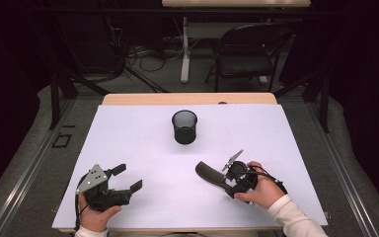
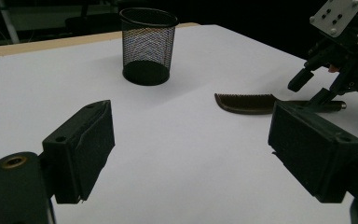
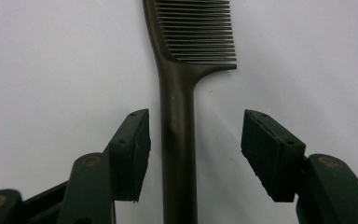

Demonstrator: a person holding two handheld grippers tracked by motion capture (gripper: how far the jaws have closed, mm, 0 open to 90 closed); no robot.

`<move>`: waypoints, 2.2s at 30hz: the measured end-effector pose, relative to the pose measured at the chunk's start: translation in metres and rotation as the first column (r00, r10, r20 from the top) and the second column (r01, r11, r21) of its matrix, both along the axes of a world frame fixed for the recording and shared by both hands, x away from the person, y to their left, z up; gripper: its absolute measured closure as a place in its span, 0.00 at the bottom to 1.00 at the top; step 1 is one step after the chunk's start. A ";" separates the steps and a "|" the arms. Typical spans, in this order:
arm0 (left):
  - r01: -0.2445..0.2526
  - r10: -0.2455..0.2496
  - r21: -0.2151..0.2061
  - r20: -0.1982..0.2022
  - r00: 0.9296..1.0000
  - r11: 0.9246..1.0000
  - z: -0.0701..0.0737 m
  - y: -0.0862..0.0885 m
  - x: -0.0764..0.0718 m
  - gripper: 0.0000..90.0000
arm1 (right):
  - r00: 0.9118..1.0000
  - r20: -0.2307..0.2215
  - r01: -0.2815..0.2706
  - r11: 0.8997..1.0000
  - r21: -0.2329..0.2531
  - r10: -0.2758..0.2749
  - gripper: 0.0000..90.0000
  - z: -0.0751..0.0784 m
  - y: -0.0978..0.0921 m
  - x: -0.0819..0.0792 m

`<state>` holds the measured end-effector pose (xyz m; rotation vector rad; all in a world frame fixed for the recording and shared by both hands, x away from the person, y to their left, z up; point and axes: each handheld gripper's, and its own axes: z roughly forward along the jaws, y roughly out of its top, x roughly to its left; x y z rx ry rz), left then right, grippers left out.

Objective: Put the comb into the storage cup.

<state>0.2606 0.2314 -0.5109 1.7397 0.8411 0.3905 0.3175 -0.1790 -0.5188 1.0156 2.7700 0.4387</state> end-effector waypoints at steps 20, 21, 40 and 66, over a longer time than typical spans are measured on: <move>0.003 -0.003 -0.001 -0.002 1.000 1.000 0.000 0.000 0.000 0.16 | 0.998 -0.051 -0.021 1.000 -0.008 0.021 0.63 -0.009 0.003 0.002; 0.003 -0.003 -0.001 -0.003 1.000 1.000 0.000 0.000 0.000 0.16 | 0.998 -0.054 -0.021 1.000 -0.009 0.020 0.64 -0.010 0.003 0.002; 0.003 -0.003 0.001 -0.002 1.000 1.000 -0.001 0.000 0.001 0.16 | 0.997 -0.079 -0.015 1.000 -0.006 0.015 0.76 -0.010 0.002 0.004; 0.007 -0.007 0.001 -0.001 1.000 1.000 -0.001 0.000 0.001 0.16 | 0.996 -0.091 -0.022 1.000 -0.003 0.021 0.81 -0.009 0.002 0.004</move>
